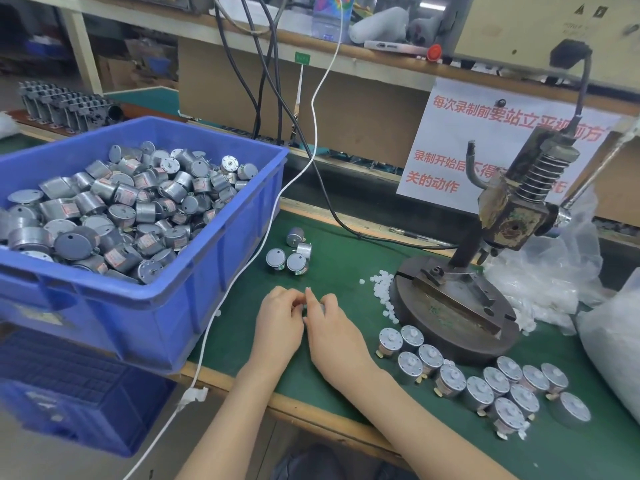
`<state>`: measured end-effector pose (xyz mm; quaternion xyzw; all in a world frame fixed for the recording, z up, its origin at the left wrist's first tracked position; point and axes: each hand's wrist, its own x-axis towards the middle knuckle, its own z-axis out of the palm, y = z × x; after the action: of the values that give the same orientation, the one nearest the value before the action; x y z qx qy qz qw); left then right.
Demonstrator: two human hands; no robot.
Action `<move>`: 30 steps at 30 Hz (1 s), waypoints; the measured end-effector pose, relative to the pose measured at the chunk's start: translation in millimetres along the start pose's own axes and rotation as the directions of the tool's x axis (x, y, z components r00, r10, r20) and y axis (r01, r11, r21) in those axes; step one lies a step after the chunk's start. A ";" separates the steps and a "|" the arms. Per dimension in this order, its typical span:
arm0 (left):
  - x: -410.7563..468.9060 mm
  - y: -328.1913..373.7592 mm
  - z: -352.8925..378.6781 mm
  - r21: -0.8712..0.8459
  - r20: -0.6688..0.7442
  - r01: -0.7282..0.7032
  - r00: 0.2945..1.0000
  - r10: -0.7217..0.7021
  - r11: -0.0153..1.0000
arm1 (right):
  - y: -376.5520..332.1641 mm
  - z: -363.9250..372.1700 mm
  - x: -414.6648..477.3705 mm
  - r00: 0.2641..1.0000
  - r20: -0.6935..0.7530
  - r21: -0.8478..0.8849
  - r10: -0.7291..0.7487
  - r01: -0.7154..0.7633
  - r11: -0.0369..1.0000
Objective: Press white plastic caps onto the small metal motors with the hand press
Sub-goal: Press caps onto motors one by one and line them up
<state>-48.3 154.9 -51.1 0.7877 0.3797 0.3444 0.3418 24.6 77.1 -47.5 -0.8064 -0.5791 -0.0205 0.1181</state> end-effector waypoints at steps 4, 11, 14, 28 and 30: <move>-0.3 0.7 -2.4 0.001 -0.021 -0.013 1.000 0.013 1.000 | 2.5 0.3 -3.7 0.995 -0.072 0.059 0.064 -0.060 0.996; -3.3 0.3 -4.2 0.040 0.021 -0.059 0.998 0.058 0.997 | 5.7 -7.7 -14.5 0.964 -0.157 0.512 0.213 -0.106 0.853; -4.1 2.9 -6.1 0.037 0.028 -0.063 0.998 0.062 0.997 | 10.3 -22.8 -15.4 0.910 0.017 0.798 0.414 -0.262 0.543; -5.5 3.1 -1.3 0.072 0.082 -0.093 0.993 0.087 0.993 | 39.3 -77.2 -30.4 0.866 0.246 0.965 0.436 -0.259 -0.031; -5.7 2.2 -0.9 0.063 0.091 -0.081 0.993 0.075 0.995 | 44.1 -83.3 -32.7 0.871 0.183 0.969 0.455 -0.238 0.066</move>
<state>-50.9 149.4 -50.5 0.8273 0.3444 0.3093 0.3183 63.9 15.6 20.5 -0.6457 -0.2302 0.3157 0.6560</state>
